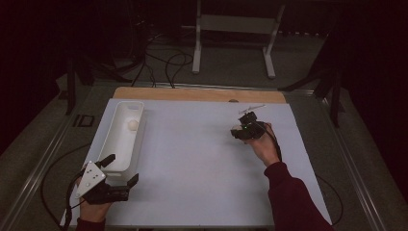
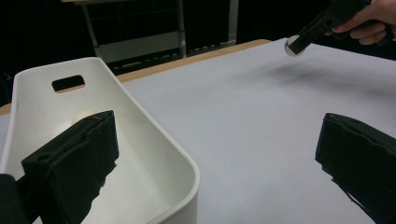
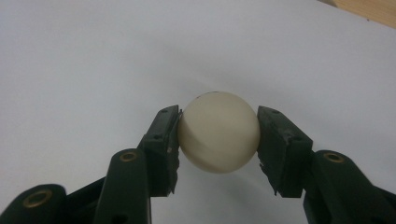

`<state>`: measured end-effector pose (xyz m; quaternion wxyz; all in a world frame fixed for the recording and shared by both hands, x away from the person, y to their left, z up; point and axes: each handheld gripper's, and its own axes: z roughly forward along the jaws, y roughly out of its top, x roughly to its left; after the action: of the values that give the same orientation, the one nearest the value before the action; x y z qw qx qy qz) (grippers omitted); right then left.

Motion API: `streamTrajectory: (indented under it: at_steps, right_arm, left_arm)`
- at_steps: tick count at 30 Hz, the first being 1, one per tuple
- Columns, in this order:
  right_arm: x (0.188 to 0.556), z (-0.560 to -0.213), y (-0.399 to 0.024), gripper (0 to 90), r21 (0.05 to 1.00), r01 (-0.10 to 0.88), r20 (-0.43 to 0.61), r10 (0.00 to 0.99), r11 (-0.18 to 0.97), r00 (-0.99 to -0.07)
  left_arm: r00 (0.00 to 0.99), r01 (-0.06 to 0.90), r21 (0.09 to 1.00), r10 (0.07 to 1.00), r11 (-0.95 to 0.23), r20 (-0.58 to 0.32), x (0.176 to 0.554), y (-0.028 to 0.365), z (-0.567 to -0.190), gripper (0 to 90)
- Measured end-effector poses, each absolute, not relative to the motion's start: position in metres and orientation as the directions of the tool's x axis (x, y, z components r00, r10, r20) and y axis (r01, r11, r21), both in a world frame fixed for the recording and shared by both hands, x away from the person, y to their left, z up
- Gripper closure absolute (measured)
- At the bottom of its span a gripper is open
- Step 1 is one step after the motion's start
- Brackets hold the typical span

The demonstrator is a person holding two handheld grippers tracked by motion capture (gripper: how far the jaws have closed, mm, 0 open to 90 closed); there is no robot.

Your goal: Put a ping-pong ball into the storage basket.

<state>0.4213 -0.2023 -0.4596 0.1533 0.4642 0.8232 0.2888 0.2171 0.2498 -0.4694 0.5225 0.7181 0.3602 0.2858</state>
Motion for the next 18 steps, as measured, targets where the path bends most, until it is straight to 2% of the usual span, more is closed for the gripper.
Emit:
streamTrajectory:
  at_steps: [18]
  right_arm:
    - [0.4168, -0.4557, -0.1941, 50.6, 0.63, 0.659, 0.024, 0.838, 0.41, -0.545]
  left_arm:
    - [0.577, 0.218, 0.956, 0.816, -0.195, 0.035, 0.217, 0.2497, -0.4693, 0.0]
